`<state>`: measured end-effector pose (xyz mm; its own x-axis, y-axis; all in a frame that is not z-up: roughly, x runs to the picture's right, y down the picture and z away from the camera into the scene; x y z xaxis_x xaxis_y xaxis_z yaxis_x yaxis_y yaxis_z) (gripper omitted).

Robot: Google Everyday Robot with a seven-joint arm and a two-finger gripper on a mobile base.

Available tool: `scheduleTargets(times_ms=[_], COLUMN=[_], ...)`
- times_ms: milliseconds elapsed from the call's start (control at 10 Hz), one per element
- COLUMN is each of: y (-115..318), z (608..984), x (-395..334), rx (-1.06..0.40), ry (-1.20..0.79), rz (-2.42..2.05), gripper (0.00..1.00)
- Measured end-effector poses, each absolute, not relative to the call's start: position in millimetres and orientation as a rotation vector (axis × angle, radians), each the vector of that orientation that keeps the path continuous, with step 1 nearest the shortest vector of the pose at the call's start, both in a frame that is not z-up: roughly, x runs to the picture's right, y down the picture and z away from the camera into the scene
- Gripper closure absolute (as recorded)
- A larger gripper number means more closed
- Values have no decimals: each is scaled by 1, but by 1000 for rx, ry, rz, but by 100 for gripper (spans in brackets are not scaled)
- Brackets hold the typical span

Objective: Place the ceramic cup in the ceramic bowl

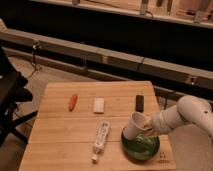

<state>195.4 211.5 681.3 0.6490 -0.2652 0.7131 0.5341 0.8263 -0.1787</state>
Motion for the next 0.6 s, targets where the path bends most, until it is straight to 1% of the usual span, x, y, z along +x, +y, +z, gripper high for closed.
scheduleTargets(times_ms=[100,600], y=[212,215], z=[682,682], x=[196,198], rx=[-396,-394], ry=[-736,-740], rz=[-465,-458], gripper=[56,56])
